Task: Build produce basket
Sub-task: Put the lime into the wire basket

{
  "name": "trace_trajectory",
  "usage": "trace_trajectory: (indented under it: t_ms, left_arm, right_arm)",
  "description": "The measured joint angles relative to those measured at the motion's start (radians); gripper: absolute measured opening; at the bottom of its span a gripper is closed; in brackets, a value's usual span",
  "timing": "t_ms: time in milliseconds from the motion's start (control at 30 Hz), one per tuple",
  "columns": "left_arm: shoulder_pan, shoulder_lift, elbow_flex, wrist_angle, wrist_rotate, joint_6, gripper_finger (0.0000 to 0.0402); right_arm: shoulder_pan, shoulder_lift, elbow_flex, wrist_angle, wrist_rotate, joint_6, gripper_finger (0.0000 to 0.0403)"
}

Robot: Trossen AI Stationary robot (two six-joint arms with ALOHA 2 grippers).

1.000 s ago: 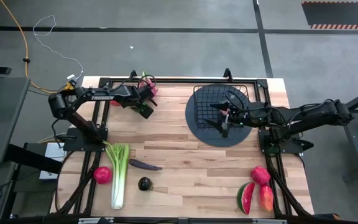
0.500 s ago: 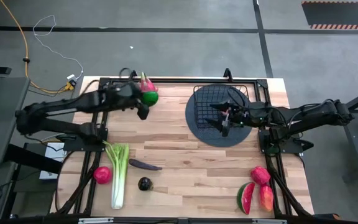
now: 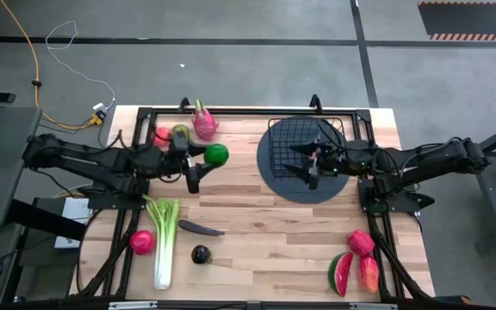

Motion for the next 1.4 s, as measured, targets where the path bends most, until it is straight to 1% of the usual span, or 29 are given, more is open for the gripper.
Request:
trace_trajectory:
  t_ms: [67, 167, 333, 433, 500, 667, 733, 867, 1100, 1400]
  left_arm:
    - [-0.002, 0.01, 0.002, 0.016, 0.005, 0.0, 0.026]
    - [0.0, 0.04, 0.003, 0.034, 0.05, -0.001, 0.026]
    - [0.006, 0.143, 0.041, 0.02, 0.147, -0.026, 0.0261]
    - [0.006, 0.231, 0.079, 0.02, 0.179, -0.01, 0.0261]
    - [0.006, 0.287, 0.102, 0.02, 0.183, 0.01, 0.0261]
    - [0.006, 0.384, 0.129, 0.02, 0.183, 0.043, 0.0261]
    - [0.006, 0.405, 0.132, 0.024, 0.183, 0.043, 0.0261]
    - [-0.002, 0.421, 0.134, 0.032, 0.181, 0.068, 0.0261]
    - [-0.003, 0.425, 0.134, 0.026, 0.206, 0.119, 0.0262]
    - [-0.001, 0.425, 0.133, 0.027, 0.201, 0.127, 0.0262]
  right_arm:
    - [0.0, 0.006, 0.0, 0.015, -0.013, 0.016, 0.0378]
    - [0.0, 0.045, 0.002, 0.059, -0.044, 0.03, 0.0378]
    - [0.0, 0.162, 0.073, 0.053, -0.066, -0.063, 0.0378]
    - [0.0, 0.241, 0.138, 0.018, -0.096, -0.122, 0.0378]
    - [0.0, 0.29, 0.18, -0.024, -0.107, -0.151, 0.0378]
    - [0.0, 0.383, 0.253, -0.065, -0.141, -0.162, 0.0378]
    - [0.0, 0.411, 0.266, -0.093, -0.143, -0.164, 0.0378]
    - [0.0, 0.46, 0.285, -0.093, -0.156, -0.151, 0.037]
    - [0.001, 0.507, 0.29, -0.074, -0.164, -0.15, 0.033]
    - [0.001, 0.508, 0.29, -0.072, -0.181, -0.15, 0.0248]
